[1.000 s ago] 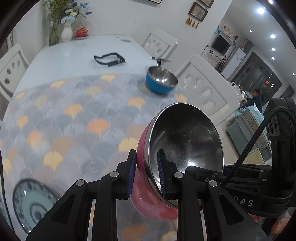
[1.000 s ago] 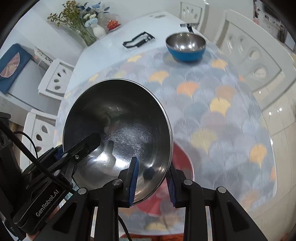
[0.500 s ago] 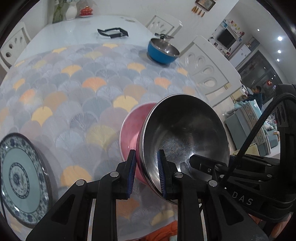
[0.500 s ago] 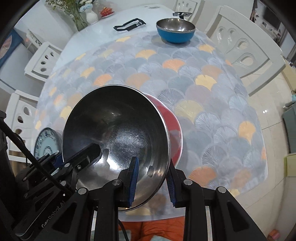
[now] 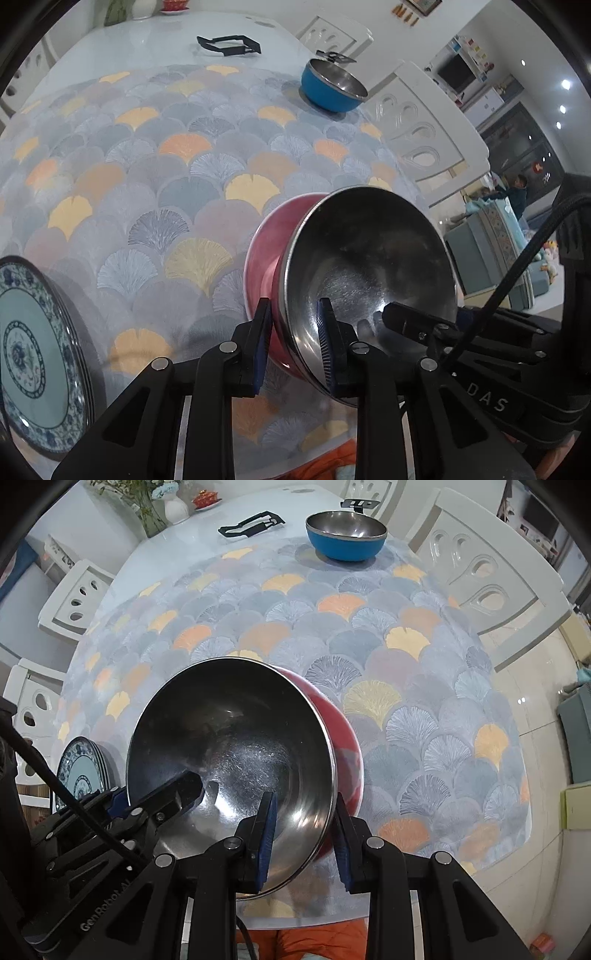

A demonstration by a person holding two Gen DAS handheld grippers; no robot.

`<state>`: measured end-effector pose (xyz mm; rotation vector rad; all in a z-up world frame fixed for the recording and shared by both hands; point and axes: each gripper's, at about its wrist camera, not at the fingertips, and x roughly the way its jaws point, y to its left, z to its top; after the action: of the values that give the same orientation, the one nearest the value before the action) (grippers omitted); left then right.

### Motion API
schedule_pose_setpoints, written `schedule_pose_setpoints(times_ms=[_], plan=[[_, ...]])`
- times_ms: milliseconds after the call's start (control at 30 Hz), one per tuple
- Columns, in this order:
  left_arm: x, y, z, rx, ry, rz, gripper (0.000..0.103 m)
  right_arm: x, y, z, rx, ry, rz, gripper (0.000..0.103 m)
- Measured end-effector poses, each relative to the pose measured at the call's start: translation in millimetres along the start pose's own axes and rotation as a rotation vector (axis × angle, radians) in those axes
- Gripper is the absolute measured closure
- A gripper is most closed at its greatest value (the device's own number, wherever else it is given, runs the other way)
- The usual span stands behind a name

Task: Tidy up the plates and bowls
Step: 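Lift the red-sided bowl with both grippers and lower it into the pink bowl, then open both grippers and move them to the blue-sided steel bowl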

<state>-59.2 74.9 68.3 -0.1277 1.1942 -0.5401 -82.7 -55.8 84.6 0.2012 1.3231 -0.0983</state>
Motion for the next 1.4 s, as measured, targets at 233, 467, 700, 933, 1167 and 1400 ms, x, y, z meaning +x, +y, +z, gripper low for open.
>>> schedule_pose_setpoints(times_ms=[233, 467, 700, 933, 1167, 1400], plan=[[-2, 5, 6, -0.006, 0.004, -0.003, 0.081, 0, -2, 3, 0.012, 0.011, 0.014, 0.077], [-13, 14, 9, -0.01, -0.036, 0.056, 0.069, -11, -8, 5, 0.025, -0.032, 0.052, 0.076], [-6, 22, 6, -0.019, -0.005, 0.073, 0.068, -10, -15, 4, 0.036, -0.02, 0.091, 0.076], [-20, 21, 26, 0.01, -0.032, 0.102, 0.068, -30, -21, 20, 0.048, -0.057, 0.129, 0.076], [-44, 9, 85, 0.086, -0.119, 0.154, 0.068, -65, -32, 69, 0.067, -0.12, 0.211, 0.073], [-38, -8, 176, 0.092, -0.164, 0.05, 0.027, -74, -61, 144, 0.109, -0.196, 0.204, 0.049]])
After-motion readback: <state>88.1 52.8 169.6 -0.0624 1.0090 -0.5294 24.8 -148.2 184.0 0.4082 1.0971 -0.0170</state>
